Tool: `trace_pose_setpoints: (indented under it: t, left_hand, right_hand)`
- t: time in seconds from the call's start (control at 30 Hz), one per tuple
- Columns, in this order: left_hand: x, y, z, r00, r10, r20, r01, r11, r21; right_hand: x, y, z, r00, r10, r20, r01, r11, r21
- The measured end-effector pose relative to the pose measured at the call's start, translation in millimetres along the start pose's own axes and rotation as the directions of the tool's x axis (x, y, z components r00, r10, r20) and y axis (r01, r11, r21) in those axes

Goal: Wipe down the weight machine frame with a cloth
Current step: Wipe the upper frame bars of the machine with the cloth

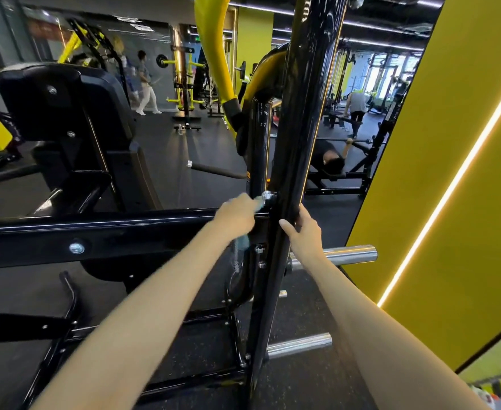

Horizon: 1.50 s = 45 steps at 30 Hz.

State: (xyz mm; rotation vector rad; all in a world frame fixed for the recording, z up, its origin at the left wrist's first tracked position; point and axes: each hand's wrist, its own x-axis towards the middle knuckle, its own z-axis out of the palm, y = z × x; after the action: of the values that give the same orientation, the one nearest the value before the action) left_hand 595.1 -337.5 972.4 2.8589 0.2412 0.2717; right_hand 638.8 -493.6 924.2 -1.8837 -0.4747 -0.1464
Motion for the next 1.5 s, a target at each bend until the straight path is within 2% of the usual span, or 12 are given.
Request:
trace_pose_setpoints:
  t: [0.1,0.23,0.3,0.37,0.47,0.57,0.7,0.8,0.93,1.13,1.27,1.5]
  left_hand:
    - [7,-24,-33,0.986,-0.159,-0.04,0.154,0.982,-0.111]
    - [11,-2,-33,0.99,-0.135,-0.042,0.117,0.95,-0.288]
    - [11,13,-15,0.988,-0.146,0.046,0.152,0.966,-0.21]
    - [8,16,0,0.991,-0.125,0.045,0.13,0.981,-0.146]
    - [4,3,7,1.0,0.024,-0.002,-0.025,0.985,-0.169]
    - [6,-4,1,0.99,0.13,0.061,-0.123,0.987,-0.104]
    - [17,3,-10,0.987,0.085,0.139,-0.072,0.993,-0.097]
    - [8,1,3,0.991,0.13,0.037,-0.125,0.987,-0.101]
    - [-12,4,31,0.951,0.226,-0.21,-0.219,0.974,0.056]
    - [-22,16,47,0.969,0.051,-0.242,-0.098,0.977,-0.188]
    - [-38,29,62,0.962,0.044,-0.269,-0.096,0.978,-0.183]
    - [-22,37,46,0.961,-0.157,-0.228,0.048,0.906,-0.42]
  right_hand:
    - [0,-4,1,1.0,0.027,-0.008,-0.027,1.0,-0.013]
    - [0,-5,1,0.999,0.037,-0.007,-0.037,0.999,0.005]
    - [0,-4,0,1.0,0.028,0.001,-0.028,1.0,0.0]
    - [2,-2,-1,1.0,0.021,0.015,-0.021,1.0,-0.009]
    - [4,5,1,1.0,0.027,0.011,-0.027,1.0,0.008]
    - [5,10,5,1.0,0.027,-0.008,-0.027,0.999,0.033]
    - [8,12,5,1.0,-0.013,-0.006,0.013,1.0,0.023]
    - [6,14,5,1.0,-0.012,-0.008,0.012,1.0,0.008]
    - [7,15,8,0.999,-0.03,-0.024,0.03,1.0,-0.01]
    - [3,12,8,0.999,-0.007,-0.035,0.007,1.0,0.012]
    - [5,13,11,0.998,-0.009,-0.066,0.01,1.0,0.013]
    - [6,12,9,0.999,0.019,-0.036,-0.019,1.0,0.003]
